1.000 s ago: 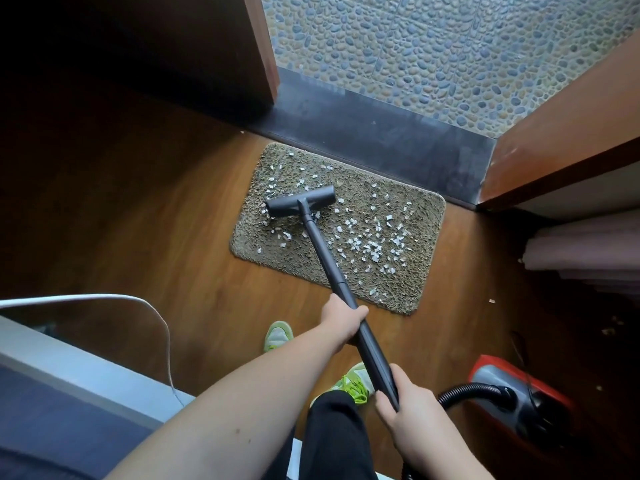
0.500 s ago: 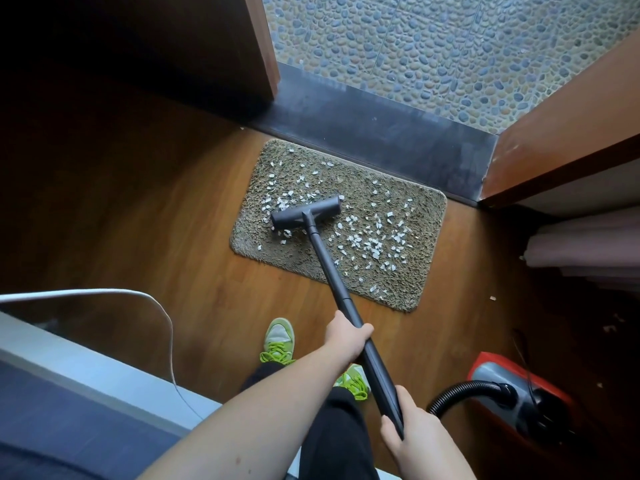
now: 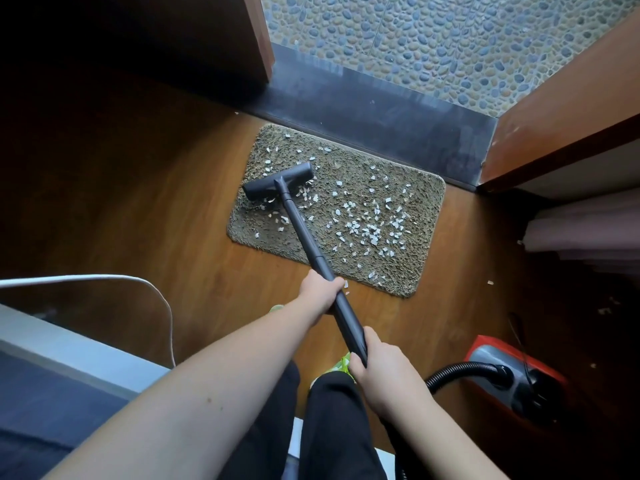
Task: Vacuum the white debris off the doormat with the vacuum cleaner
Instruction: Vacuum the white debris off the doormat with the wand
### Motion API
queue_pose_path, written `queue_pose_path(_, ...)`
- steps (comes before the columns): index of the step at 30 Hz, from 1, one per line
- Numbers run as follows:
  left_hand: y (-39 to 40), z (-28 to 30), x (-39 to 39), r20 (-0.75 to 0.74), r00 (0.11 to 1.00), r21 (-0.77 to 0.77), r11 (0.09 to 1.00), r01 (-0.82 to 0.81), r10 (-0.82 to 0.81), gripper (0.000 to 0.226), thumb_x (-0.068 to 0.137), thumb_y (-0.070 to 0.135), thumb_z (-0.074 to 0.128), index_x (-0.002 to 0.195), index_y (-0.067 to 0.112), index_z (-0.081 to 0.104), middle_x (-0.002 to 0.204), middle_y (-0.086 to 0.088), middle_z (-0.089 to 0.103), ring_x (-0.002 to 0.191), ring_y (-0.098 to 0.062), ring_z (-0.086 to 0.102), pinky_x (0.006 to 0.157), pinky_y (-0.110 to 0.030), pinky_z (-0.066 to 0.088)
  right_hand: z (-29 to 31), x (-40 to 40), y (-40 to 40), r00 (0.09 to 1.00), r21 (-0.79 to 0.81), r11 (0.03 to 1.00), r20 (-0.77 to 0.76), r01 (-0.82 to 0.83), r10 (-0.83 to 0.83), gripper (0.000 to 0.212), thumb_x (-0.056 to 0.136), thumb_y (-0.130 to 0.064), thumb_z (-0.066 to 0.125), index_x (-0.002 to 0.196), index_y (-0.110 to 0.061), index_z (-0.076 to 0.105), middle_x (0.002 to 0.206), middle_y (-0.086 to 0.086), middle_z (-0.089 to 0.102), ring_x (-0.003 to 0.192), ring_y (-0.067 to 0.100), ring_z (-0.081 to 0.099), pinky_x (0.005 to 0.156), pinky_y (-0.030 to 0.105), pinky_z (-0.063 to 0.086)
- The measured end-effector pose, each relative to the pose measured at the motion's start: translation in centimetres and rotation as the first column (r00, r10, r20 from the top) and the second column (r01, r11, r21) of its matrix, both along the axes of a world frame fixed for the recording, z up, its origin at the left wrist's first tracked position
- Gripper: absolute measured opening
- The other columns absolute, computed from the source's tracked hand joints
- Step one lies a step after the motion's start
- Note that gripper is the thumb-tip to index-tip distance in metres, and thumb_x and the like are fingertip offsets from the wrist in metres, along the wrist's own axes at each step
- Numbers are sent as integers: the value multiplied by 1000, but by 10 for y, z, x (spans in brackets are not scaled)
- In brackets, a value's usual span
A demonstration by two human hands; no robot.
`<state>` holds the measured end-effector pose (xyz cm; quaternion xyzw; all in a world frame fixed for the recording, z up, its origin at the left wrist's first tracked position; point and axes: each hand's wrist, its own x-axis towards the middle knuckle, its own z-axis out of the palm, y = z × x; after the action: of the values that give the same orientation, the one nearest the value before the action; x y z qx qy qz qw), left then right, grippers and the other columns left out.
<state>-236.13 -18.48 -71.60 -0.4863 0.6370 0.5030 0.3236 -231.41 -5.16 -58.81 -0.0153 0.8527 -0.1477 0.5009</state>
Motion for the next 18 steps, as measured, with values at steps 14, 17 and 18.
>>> queue_pose_path(14,-40,4,-32,-142,989,-143,988,-52,31,38,82,26,66,113,13,48,103,-10,61,90,-29,62,80,-43,58,-8,-49,-55,996,-9,998,-55,-64,63,35,100,-34,40,128,-13,41,113,13,64,105,35,60,72,34,39)
queue_pose_path(17,-38,5,-30,-134,990,-116,991,-68,53,36,84,26,65,112,15,46,102,-8,60,89,-28,60,80,-42,57,-7,-48,-54,998,-7,999,-36,-52,51,31,99,-34,40,123,-14,42,109,12,64,99,33,60,70,34,40)
queue_pose_path(18,-37,6,-28,-128,990,-101,992,-74,61,35,84,26,65,111,16,46,103,-8,60,90,-28,61,82,-44,57,-7,-48,-52,998,-6,999,-31,-48,48,29,99,-34,40,120,-14,42,107,11,64,95,33,59,69,34,40)
